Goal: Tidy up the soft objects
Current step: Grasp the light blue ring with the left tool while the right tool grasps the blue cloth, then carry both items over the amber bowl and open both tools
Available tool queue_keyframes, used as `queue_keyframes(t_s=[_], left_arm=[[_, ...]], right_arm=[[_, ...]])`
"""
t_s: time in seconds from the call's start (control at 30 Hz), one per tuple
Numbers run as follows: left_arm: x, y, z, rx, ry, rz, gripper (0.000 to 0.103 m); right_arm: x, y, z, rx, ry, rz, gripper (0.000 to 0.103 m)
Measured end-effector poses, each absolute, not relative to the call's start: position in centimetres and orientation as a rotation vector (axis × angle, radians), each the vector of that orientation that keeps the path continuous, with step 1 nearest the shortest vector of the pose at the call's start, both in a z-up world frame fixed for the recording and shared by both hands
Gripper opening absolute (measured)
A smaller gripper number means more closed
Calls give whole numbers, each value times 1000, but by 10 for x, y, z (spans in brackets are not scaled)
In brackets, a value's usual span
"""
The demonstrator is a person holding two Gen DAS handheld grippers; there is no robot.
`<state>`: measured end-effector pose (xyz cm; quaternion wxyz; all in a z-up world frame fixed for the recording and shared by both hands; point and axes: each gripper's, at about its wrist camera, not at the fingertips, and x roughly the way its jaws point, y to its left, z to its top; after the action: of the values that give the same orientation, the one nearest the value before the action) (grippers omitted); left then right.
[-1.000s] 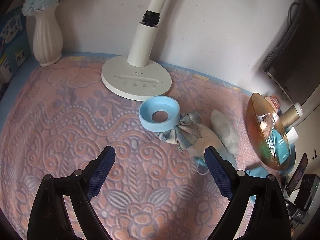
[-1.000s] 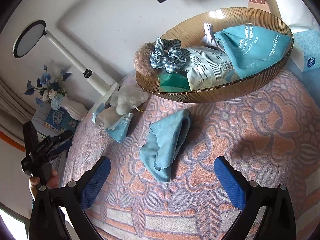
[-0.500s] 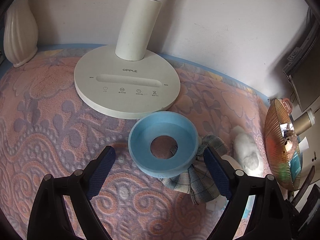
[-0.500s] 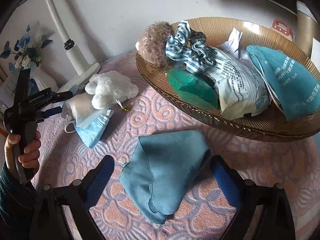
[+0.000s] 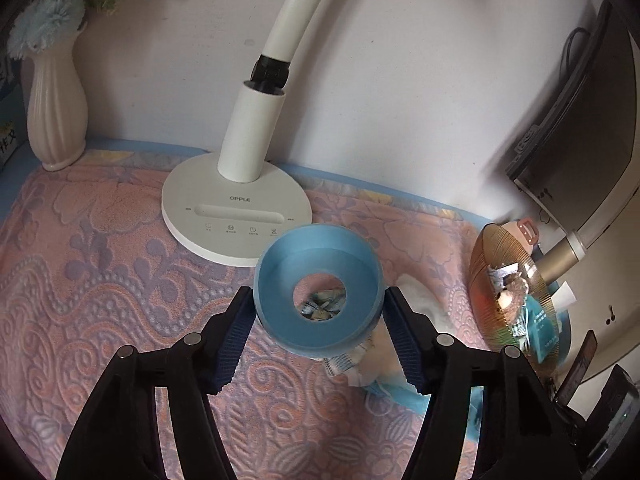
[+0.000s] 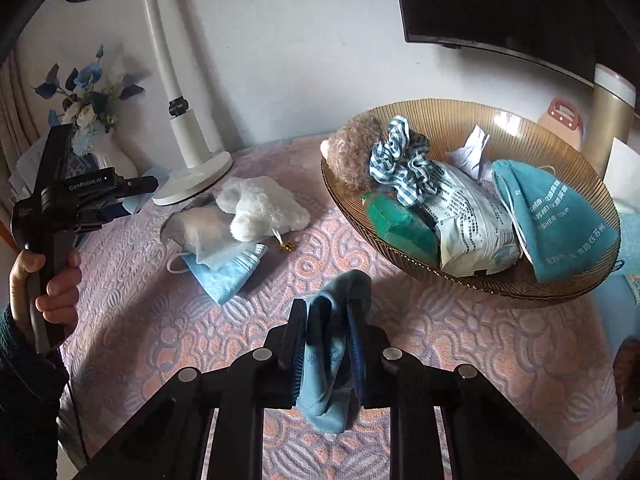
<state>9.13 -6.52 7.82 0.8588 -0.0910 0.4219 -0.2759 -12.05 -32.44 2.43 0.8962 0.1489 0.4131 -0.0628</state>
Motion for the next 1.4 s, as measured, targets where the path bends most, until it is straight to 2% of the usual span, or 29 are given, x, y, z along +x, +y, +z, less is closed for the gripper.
queue_keyframes(t_s=[0.17, 0.37, 0.43, 0.47, 0.5, 0.67, 0.73, 0.77, 0.83, 0.87, 0.9, 0.93, 0.97, 1.0, 1.2, 1.4], left_arm=[[66, -63, 120, -179, 803, -633, 63], [42, -83, 141, -138, 744, -686, 64], [38, -88, 141, -130, 742, -702, 64], [37, -89, 141, -129, 746, -711, 64], [36, -91, 140, -127, 750, -718, 64], [31, -96, 134, -87, 766, -713, 64], [28, -94, 134, -75, 765, -709, 64], [27, -92, 134, -75, 766, -708, 64], [27, -88, 134, -79, 768, -704, 64], [27, -87, 134, -80, 768, -702, 64], [26, -86, 134, -81, 768, -700, 64], [26, -85, 135, -84, 767, -703, 64], [25, -84, 136, -89, 765, -709, 64], [25, -85, 138, -95, 762, -716, 64], [18, -110, 155, -87, 731, -774, 64], [11, -170, 180, -45, 680, -878, 64]], right_arm=[[-136, -316, 59, 293, 760, -98, 19], [-148, -314, 89, 232, 709, -90, 21], [-146, -321, 77, 250, 784, -71, 56], [-148, -328, 66, 277, 830, -70, 99], [-149, -333, 54, 314, 859, -78, 102], [-131, -345, -2, 452, 992, -64, 102], [-117, -336, -11, 395, 1021, -83, 101], [-110, -331, -13, 353, 1024, -106, 96], [-98, -322, -16, 289, 1031, -141, 70], [-93, -317, -16, 265, 1033, -150, 45], [-89, -312, -16, 236, 1035, -159, 31], [-87, -308, -14, 209, 1032, -163, 28], [-89, -306, -10, 207, 1020, -144, 12], [-92, -305, -4, 233, 999, -97, 7], [-123, -313, 68, 274, 793, -18, 7], [-135, -351, 143, 245, 653, -112, 7]])
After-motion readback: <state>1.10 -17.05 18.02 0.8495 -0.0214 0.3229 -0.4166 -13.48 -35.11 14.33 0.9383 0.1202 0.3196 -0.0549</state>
